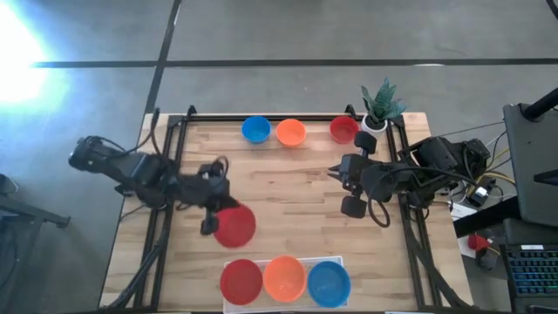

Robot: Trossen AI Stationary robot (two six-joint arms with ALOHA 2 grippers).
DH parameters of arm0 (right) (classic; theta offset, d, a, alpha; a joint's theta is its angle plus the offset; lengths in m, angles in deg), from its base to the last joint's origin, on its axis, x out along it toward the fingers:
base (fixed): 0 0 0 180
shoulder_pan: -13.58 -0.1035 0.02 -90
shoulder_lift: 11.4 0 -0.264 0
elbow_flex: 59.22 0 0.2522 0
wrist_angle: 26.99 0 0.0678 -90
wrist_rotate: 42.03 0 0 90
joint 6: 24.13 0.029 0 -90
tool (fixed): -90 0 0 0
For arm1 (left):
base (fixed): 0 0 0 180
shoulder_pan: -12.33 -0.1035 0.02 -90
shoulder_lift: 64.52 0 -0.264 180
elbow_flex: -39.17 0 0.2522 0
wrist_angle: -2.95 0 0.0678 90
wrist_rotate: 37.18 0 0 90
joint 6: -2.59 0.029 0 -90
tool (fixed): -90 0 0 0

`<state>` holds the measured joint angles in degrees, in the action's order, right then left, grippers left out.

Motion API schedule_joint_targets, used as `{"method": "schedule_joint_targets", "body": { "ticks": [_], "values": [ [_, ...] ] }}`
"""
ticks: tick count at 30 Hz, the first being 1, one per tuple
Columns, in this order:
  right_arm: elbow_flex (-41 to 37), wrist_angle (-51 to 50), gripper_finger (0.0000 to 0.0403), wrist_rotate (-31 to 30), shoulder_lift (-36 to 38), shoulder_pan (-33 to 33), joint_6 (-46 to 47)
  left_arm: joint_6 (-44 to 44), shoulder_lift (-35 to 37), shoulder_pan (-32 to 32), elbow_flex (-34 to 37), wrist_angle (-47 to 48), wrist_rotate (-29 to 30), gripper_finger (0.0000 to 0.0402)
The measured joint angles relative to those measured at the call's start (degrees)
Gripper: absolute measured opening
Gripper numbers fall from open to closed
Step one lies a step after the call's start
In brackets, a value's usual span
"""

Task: Pick & Place Mini bowls
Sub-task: Stack the bottom red bowl on top of the other red bowl on the shelf

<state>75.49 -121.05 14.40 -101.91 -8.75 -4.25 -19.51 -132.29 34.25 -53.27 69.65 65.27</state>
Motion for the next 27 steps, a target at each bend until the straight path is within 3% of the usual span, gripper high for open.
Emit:
{"method": "schedule_joint_targets", "body": {
  "ticks": [9,20,27],
  "values": [
    [0.0,0.1,0.0047,0.1,0.0,0.0,0.1,-1.6,-9.8,7.8,-7.2,-0.1,-2.6,0.0],
    [0.0,0.1,0.0047,0.6,0.0,0.0,0.0,-2.0,-20.1,9.2,-11.7,-0.8,-11.9,0.0],
    [0.0,0.1,0.0047,0.6,0.0,0.0,-0.4,-2.6,-22.0,9.2,-11.7,-0.9,-13.3,0.0]
  ]
}}
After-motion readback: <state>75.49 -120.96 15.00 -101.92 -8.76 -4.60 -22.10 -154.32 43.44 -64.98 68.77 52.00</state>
